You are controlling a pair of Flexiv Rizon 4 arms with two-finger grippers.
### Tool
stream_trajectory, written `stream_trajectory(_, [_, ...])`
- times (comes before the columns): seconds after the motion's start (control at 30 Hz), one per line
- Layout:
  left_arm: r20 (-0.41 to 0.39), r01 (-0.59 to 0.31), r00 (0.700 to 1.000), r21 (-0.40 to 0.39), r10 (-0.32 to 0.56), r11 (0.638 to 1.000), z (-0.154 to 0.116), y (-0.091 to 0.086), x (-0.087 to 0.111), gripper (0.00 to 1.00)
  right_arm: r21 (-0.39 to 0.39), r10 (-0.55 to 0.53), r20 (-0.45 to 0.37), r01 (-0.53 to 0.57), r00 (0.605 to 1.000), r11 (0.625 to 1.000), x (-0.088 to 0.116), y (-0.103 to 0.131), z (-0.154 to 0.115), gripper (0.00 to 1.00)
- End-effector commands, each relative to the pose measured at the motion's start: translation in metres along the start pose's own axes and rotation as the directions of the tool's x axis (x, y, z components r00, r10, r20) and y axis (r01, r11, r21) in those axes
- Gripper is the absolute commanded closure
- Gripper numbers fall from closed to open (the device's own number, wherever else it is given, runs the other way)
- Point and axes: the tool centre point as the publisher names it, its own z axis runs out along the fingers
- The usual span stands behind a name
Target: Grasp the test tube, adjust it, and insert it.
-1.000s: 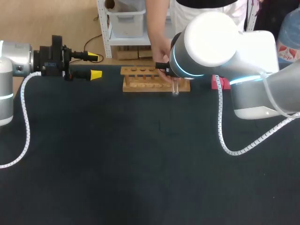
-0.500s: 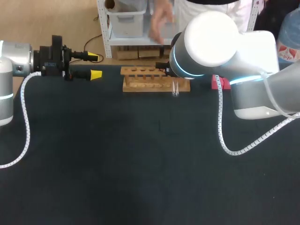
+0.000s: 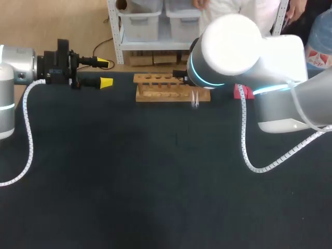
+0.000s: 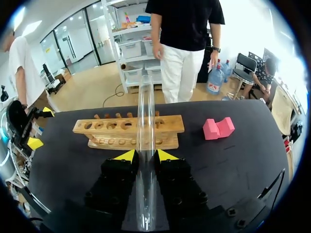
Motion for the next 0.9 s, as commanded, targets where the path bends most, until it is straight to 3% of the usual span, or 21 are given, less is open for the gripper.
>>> stream_trajectory(0.03, [0.003, -0.003, 1.000, 0.000, 0.003, 1.000, 0.000, 0.000, 0.001, 0.00, 0.021, 0.000, 0.003, 0.000, 1.000, 1.000, 0.002, 0.009, 0.008, 1.00])
stream_trajectory(0.9, [0.003, -0.003, 1.000, 0.000, 0.003, 1.000, 0.000, 0.000, 0.001, 0.00, 0.035, -0.018, -0.025, 0.019, 1.000, 0.999, 0.004, 0.022, 0.044, 1.00])
